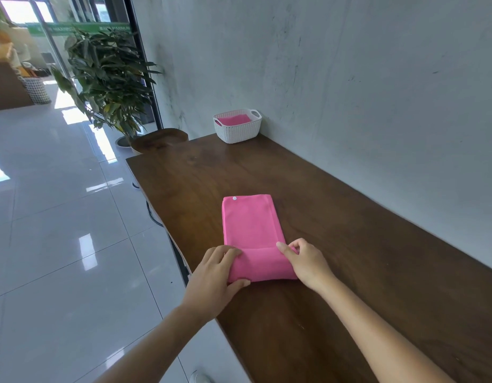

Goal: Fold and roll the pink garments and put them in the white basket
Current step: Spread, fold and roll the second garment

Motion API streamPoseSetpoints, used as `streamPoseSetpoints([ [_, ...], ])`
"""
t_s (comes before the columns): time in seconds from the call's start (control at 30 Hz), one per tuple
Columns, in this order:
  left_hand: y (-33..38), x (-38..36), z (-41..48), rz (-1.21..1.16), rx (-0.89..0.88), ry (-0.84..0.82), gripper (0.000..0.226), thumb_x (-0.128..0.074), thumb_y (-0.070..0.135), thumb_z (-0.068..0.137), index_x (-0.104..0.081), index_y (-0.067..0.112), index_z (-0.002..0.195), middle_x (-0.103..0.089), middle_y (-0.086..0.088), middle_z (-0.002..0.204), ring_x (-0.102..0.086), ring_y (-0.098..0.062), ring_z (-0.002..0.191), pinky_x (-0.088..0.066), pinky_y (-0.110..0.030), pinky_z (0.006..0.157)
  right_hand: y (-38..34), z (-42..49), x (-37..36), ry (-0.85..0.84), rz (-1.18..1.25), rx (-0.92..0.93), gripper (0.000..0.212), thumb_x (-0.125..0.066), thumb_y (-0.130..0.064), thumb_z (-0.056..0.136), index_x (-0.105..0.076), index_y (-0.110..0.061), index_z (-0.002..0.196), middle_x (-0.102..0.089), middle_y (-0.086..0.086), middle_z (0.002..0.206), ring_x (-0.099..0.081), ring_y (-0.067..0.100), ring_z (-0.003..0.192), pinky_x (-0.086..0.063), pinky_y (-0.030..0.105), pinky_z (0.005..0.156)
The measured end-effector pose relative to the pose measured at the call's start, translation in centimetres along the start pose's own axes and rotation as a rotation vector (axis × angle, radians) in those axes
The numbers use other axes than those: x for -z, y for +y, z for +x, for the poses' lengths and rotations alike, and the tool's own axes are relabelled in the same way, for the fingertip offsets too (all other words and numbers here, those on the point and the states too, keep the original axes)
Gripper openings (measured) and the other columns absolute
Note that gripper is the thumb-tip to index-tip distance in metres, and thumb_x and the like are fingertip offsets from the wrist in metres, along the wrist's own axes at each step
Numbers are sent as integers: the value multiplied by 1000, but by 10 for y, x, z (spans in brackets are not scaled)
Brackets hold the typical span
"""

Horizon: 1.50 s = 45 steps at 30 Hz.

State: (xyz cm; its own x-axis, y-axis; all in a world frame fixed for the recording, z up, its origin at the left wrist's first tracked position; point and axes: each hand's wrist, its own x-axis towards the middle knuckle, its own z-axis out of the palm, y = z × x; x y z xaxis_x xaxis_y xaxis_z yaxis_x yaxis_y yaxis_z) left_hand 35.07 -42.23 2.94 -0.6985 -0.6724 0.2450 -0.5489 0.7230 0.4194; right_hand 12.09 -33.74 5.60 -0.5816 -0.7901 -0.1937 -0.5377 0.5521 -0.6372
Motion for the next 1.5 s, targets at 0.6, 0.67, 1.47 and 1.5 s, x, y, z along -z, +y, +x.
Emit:
streamPoseSetpoints([
  [0.6,-19,26,25,-355,195,-370,28,-56,54,96,-59,33,115,-64,12,111,-65,-11,99,-61,-28,80,31,-46,-6,63,14,303,65,-45,-74,90,-40,-36,144,-41,-19,141,-49,2,121,-53,23,91],
  [0.67,-18,29,25,-415,237,-416,31,-54,57,95,-62,32,111,-66,11,110,-66,-10,99,-61,-28,80,34,-51,-10,54,45,291,62,-44,-75,90,-39,-40,141,-43,-21,135,-51,2,119,-54,20,86],
  [1.47,1,6,-4,57,-81,-66,74,-60,66,88,-32,39,151,-36,16,151,-31,-10,139,-36,-33,113,-2,4,-24,115,238,-97,35,-62,-54,91,-61,-23,107,-57,-2,115,-56,12,97,-39,21,60],
  [1.5,0,3,-1,86,-67,-105,79,-61,66,88,-27,39,154,-34,15,153,-29,-11,140,-34,-34,116,-3,5,-23,115,238,-86,35,-62,-54,91,-61,-23,107,-58,-3,115,-56,11,96,-39,21,60],
])
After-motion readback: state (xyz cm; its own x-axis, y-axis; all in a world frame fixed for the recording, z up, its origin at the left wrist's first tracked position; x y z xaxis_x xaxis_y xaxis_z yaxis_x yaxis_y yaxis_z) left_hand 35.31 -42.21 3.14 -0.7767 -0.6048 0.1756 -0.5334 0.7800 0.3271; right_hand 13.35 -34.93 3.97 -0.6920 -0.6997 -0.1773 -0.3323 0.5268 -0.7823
